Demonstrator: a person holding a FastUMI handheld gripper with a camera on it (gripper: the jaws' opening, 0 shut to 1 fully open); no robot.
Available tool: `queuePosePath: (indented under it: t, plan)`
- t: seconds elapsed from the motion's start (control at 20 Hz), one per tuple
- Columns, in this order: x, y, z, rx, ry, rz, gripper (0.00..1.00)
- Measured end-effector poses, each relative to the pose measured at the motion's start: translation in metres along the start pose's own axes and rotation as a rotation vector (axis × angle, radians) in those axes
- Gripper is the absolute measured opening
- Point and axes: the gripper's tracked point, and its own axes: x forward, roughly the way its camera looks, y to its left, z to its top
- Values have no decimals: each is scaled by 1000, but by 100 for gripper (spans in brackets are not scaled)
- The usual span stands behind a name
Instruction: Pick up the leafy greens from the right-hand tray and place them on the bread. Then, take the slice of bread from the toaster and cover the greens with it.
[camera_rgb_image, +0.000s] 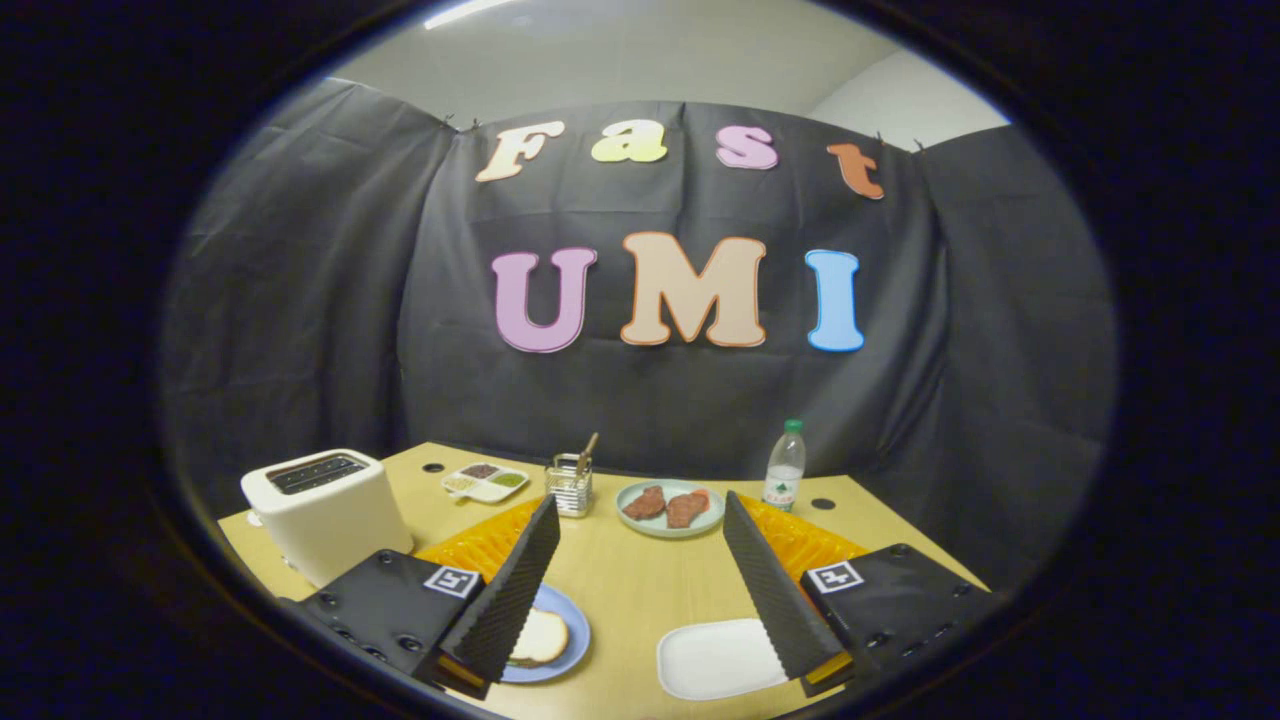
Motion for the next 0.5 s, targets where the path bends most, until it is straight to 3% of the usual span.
queuePosePath:
  t: [0.5]
  plan:
    - [-17,-24,-33,12,40,1,100]
